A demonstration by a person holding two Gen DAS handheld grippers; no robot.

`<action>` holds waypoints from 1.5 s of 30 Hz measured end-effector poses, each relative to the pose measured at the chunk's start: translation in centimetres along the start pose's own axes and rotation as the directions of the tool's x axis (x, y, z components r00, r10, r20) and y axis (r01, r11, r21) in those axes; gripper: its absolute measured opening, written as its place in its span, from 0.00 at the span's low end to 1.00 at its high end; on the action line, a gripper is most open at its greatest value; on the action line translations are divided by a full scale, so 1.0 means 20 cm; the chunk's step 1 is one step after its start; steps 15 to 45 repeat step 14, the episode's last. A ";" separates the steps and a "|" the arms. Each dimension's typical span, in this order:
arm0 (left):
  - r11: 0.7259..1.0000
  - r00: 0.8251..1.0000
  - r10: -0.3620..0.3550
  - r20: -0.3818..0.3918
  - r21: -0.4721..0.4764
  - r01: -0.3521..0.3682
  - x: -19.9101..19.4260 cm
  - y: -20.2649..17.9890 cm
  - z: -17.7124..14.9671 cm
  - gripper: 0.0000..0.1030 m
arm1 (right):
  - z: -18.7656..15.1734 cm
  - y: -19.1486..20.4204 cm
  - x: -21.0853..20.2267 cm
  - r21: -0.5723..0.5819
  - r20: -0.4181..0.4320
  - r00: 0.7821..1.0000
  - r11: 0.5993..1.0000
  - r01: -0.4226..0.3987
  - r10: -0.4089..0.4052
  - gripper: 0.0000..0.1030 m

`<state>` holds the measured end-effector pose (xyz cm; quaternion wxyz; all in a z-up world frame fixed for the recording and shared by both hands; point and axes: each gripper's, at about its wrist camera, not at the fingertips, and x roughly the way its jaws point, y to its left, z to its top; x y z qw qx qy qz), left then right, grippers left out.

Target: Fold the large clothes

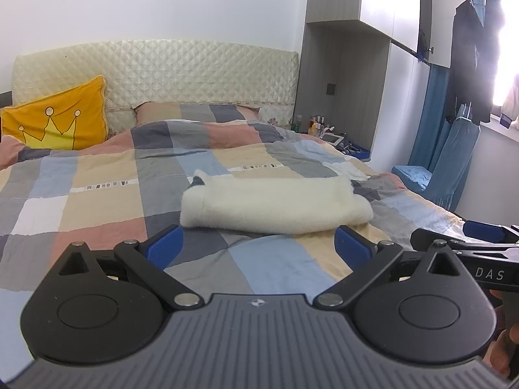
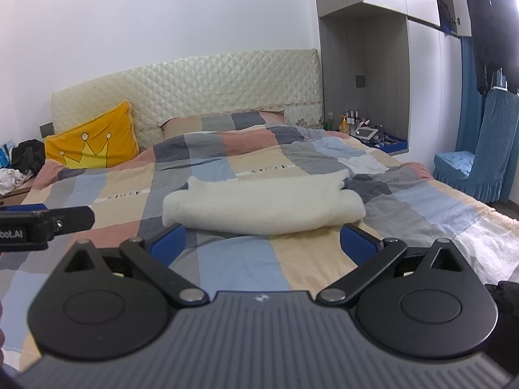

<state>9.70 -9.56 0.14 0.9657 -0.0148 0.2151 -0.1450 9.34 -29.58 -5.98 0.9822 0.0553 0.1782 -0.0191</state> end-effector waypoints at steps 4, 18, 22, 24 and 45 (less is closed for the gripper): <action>1.000 1.000 -0.006 -0.002 0.005 0.006 0.00 0.00 -0.01 0.99 | 0.00 -0.01 0.00 -0.001 -0.001 1.000 1.000 0.007 -0.007 1.00; 1.000 1.000 -0.009 -0.004 0.004 0.009 -0.01 0.01 -0.01 0.99 | -0.01 -0.04 0.01 0.003 -0.009 1.000 1.000 0.014 -0.014 1.00; 1.000 1.000 -0.009 -0.004 0.004 0.009 -0.01 0.01 -0.01 0.99 | -0.01 -0.04 0.01 0.003 -0.009 1.000 1.000 0.014 -0.014 1.00; 1.000 1.000 -0.009 -0.004 0.004 0.009 -0.01 0.01 -0.01 0.99 | -0.01 -0.04 0.01 0.003 -0.009 1.000 1.000 0.014 -0.014 1.00; 1.000 1.000 -0.009 -0.004 0.004 0.009 -0.01 0.01 -0.01 0.99 | -0.01 -0.04 0.01 0.003 -0.009 1.000 1.000 0.014 -0.014 1.00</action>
